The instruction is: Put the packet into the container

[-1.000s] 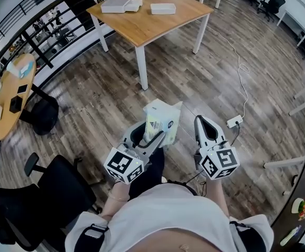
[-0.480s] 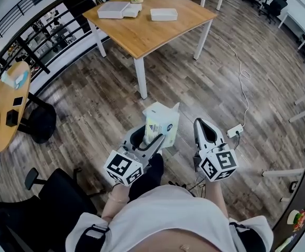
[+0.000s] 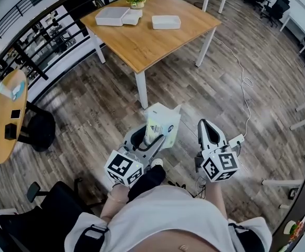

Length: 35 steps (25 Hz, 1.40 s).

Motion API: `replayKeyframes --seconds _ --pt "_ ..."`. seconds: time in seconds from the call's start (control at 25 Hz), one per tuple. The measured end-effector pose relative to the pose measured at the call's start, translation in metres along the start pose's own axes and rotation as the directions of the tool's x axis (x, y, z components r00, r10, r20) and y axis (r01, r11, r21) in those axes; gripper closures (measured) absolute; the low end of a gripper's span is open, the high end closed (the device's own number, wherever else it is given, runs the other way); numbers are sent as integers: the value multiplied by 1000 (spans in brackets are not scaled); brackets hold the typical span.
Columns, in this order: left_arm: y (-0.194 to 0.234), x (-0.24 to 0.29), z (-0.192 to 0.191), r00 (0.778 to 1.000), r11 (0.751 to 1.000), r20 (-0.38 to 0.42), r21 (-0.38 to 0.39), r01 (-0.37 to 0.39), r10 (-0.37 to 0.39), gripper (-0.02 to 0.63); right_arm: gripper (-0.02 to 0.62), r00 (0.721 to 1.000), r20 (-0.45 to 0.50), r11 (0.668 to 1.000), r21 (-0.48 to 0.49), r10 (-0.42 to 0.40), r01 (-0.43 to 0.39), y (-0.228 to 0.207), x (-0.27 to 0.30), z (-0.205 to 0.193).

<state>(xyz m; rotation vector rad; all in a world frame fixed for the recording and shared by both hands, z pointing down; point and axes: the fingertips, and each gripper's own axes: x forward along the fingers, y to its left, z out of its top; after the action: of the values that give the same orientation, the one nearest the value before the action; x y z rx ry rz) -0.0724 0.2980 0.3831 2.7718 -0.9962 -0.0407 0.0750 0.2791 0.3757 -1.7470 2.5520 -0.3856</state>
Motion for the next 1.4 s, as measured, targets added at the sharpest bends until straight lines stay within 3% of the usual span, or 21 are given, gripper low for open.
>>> replayKeyframes --seconds 0.36,1.0,1.4 --pt "56 31 8 1000 1000 7 14 -5 5 380 584 998 51 999 49 -22 20 -24 56 11" --pt "88 41 10 1000 1000 4 -7 -24 24 380 584 999 43 999 49 -11 9 -28 88 18" --pt "120 76 9 999 999 -8 -11 -41 41 380 584 999 28 998 58 18 -19 -46 130 21"
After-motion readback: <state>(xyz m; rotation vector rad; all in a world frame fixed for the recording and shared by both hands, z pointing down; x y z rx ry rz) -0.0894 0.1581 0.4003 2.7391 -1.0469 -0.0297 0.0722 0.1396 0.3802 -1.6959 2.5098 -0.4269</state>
